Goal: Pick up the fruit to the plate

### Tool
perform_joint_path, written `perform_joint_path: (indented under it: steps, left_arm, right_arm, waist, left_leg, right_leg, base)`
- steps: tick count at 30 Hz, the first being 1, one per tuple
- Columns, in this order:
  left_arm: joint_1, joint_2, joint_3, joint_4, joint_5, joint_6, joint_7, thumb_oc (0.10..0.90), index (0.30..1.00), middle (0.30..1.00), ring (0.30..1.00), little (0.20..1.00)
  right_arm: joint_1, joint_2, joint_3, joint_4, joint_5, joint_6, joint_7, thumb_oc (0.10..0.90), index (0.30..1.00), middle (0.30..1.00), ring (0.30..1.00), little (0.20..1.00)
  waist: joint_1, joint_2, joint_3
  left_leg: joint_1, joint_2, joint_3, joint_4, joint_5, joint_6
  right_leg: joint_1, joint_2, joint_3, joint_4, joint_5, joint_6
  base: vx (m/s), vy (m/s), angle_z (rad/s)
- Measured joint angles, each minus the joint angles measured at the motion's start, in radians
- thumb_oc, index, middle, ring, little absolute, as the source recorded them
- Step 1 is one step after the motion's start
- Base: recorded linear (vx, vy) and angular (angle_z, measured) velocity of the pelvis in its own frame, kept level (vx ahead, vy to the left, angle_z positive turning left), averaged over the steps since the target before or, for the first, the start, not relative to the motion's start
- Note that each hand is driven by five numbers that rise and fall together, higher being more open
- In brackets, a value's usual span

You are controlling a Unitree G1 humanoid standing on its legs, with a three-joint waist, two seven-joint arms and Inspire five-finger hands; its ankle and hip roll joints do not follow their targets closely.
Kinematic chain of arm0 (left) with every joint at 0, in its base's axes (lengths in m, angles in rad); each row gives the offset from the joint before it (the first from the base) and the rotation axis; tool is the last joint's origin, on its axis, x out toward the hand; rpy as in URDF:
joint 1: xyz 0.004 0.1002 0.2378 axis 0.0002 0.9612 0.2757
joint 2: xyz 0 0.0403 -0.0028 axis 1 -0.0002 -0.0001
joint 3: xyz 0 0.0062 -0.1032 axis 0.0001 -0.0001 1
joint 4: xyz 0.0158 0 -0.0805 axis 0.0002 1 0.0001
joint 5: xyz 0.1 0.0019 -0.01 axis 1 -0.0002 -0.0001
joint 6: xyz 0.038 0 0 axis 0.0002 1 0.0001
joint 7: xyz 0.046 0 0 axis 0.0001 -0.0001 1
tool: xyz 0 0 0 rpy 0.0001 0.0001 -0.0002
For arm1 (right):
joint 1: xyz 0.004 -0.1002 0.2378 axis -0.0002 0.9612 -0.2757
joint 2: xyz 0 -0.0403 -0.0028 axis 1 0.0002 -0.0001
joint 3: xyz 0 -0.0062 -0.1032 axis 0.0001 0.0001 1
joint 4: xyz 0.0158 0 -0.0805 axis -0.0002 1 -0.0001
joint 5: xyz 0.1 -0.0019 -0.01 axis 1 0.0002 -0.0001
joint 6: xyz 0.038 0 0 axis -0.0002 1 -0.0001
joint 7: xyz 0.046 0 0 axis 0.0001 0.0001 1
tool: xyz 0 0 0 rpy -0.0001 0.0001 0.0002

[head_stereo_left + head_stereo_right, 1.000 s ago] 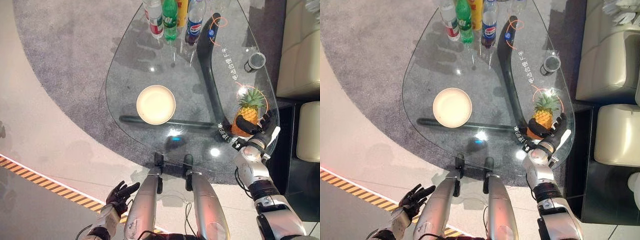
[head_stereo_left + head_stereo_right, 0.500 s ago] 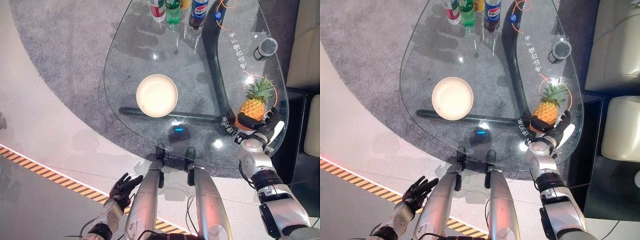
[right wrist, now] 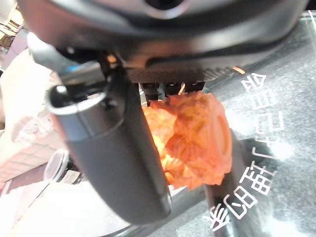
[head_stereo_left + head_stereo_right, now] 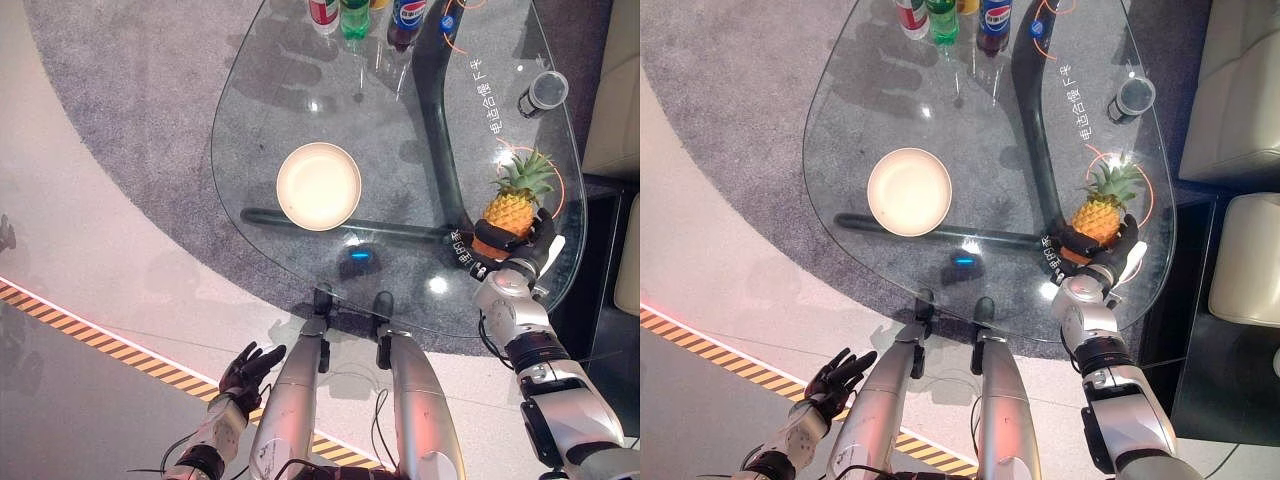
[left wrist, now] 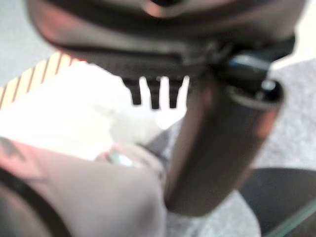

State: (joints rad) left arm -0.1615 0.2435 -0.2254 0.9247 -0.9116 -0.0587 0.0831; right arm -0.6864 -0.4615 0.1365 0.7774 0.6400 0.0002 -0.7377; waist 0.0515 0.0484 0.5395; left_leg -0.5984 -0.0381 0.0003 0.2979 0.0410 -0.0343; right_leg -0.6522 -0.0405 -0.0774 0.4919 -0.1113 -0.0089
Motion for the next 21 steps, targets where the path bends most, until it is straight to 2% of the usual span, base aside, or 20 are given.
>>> perform_joint_path:
  steps: [3, 7, 8, 9, 21]
  left_arm:
    - [0.0, 0.0, 0.0, 0.001, 0.0, 0.0, 0.0, 0.8, 0.9, 0.9, 0.9, 0.9]
    - [-0.001, 0.0, -0.001, 0.001, 0.0, -0.001, 0.0, 0.8, 0.9, 0.9, 0.9, 0.9]
    - [-0.002, 0.001, -0.001, 0.001, 0.0, -0.002, 0.0, 0.8, 0.9, 0.9, 0.9, 0.9]
    - [-0.004, 0.0, -0.001, 0.001, 0.0, -0.002, 0.0, 0.8, 0.9, 0.9, 0.9, 0.9]
    - [-0.031, 0.0, -0.001, -0.001, -0.001, -0.009, 0.001, 0.8, 0.9, 0.9, 0.9, 0.9]
  right_arm:
    - [-0.053, -0.016, 0.0, 0.069, 0.057, 0.035, 0.021, 0.8, 0.9, 0.9, 0.9, 0.9]
    - [-0.061, -0.031, -0.001, 0.077, 0.099, 0.065, 0.034, 0.8, 0.9, 0.9, 0.9, 0.9]
    - [-0.062, -0.037, -0.001, 0.077, 0.11, 0.071, 0.042, 0.709, 0.822, 0.822, 0.822, 0.809]
    - [-0.065, -0.042, 0.0, 0.078, 0.111, 0.077, 0.05, 0.1, 0.3, 0.3, 0.3, 0.2]
    - [-0.088, -0.064, -0.001, 0.119, 0.118, 0.101, 0.079, 0.1, 0.3, 0.3, 0.3, 0.2]
  waist:
    - [0.001, 0.0, 0.0]
    - [0.002, 0.0, 0.0]
    - [0.001, 0.0, 0.0]
    - [0.001, 0.0, 0.0]
    - [0.002, 0.0, 0.0]
  left_leg:
    - [-0.001, -0.001, -0.008, 0.0, 0.002, -0.002]
    - [-0.007, -0.002, -0.013, 0.001, 0.003, -0.004]
    - [-0.01, -0.002, -0.014, 0.001, 0.004, -0.005]
    - [-0.012, -0.002, -0.016, 0.001, 0.005, -0.004]
    - [-0.015, -0.002, -0.032, -0.001, 0.013, -0.01]
  right_leg:
    - [0.0, -0.001, -0.005, 0.002, 0.0, 0.0]
    - [-0.004, -0.002, -0.01, 0.004, -0.003, -0.005]
    - [-0.006, -0.002, -0.012, 0.004, -0.003, -0.005]
    - [-0.008, -0.003, -0.014, 0.005, -0.003, -0.005]
    - [-0.01, -0.001, -0.026, 0.008, -0.001, -0.006]
  base:
    - [0.01, 0.001, 0.05]
    - [0.01, 0.001, 0.04]
    - [0.01, -0.001, 0.03]
    - [0.01, -0.003, 0.05]
    - [0.0, -0.001, 0.01]
